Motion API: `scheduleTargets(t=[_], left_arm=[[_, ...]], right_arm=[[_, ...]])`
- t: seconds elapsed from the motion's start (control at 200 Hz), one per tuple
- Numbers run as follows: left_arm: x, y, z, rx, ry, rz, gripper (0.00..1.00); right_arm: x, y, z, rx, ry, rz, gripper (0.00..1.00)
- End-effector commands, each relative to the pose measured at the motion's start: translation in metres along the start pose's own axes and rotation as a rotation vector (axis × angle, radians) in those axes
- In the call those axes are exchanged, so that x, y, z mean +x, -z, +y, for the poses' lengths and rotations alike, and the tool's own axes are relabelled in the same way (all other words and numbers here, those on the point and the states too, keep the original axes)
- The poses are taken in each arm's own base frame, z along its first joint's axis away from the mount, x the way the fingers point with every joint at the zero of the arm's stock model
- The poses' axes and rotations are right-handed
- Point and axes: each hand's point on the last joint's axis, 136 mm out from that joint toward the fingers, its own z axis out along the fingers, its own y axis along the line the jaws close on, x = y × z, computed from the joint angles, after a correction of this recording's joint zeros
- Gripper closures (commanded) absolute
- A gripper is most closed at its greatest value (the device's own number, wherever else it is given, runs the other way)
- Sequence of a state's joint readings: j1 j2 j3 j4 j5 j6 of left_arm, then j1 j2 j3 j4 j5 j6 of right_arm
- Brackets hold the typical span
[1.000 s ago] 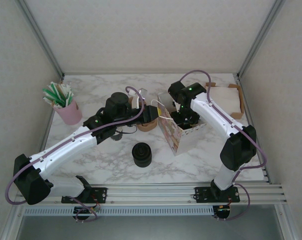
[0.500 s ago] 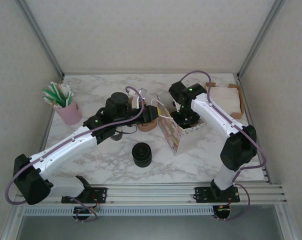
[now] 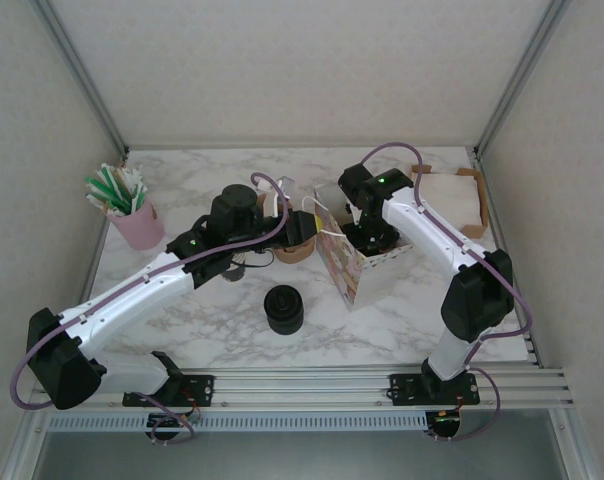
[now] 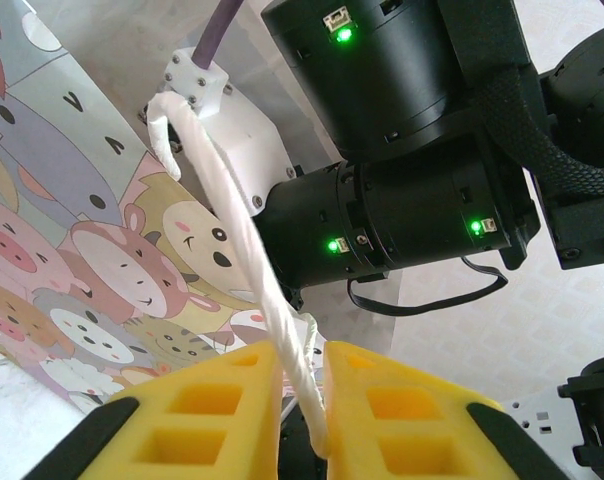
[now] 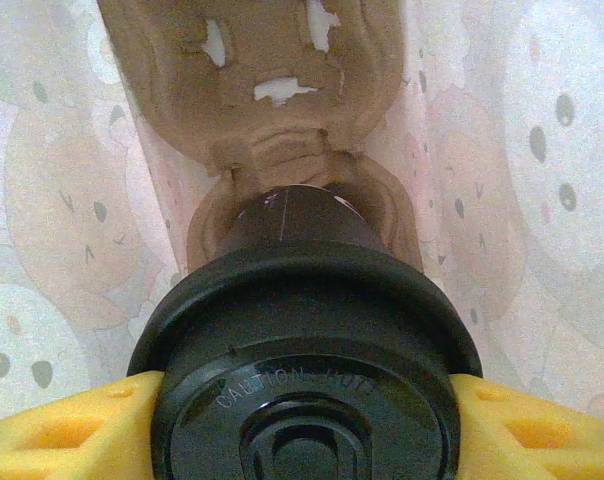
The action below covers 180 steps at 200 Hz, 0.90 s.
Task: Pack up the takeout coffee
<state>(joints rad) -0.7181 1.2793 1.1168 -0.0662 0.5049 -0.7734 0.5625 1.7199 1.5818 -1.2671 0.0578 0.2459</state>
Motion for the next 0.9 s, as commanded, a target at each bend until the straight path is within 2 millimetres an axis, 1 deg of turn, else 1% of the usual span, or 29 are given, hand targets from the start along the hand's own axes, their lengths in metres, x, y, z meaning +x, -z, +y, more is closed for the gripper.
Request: scheduleTargets(t=[0.0, 0.075, 0.145, 0.325, 0.896], left_arm=[[-0.0051, 0.0062, -0.0012, -0.008, -0.012, -0.019, 0.79], [-0.0067, 0.0076, -0.0006, -0.019, -0.019, -0.025, 0.7], [-0.0089, 0.0091, -0.0013, -0.026, -0.026, -0.03, 0.66], [-0.0113, 0.009, -0.0028, -0.024, -0.029, -0.032, 0.65], [-0.0103, 0.0082, -0.0018, -0.023, -0.027, -0.029, 0.65]], right_arm=[[-0.0003, -0.0125, -0.0035, 0.008, 0.002, 0.023, 0.36], [-0.0001, -0.013, -0.0027, 0.005, 0.003, 0.026, 0.36], [-0.0003, -0.0126, -0.0032, 0.006, 0.002, 0.024, 0.36], [-0.0003, -0.013, -0.0032, 0.008, 0.004, 0.025, 0.36], [-0.0009, -0.013, -0.0027, 0.006, 0.005, 0.024, 0.36]])
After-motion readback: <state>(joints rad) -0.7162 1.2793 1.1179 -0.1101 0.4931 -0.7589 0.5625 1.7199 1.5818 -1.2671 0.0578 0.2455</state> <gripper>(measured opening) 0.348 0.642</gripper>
